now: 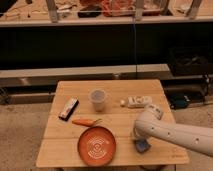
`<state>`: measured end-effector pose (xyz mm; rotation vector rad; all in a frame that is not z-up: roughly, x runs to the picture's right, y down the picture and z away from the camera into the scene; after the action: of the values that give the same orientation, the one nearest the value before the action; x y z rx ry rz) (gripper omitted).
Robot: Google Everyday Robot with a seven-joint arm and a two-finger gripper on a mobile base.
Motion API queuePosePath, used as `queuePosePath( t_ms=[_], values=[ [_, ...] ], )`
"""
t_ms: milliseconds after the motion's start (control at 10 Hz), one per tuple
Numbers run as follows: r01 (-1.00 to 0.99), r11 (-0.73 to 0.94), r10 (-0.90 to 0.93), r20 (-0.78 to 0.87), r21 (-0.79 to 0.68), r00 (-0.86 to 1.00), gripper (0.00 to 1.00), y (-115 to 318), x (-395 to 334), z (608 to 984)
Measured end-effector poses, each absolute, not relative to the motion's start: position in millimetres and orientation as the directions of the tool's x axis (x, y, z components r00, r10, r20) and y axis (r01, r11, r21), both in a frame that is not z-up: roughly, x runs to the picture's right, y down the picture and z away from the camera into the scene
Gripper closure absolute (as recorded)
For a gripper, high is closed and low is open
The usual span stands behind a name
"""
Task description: Wipe the white sponge on the table
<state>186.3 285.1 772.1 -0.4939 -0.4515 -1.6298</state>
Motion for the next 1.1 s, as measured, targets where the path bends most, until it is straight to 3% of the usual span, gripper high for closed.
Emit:
queuePosePath(
  t_ms=[700,1100],
  values=[
    [0.999,-0.045,-0.823,0.565,0.021,-0.049,1.0,317,216,745],
    [0.999,0.029,-0.834,0.55,-0.039,0.045,1.0,313,259,747]
  ],
)
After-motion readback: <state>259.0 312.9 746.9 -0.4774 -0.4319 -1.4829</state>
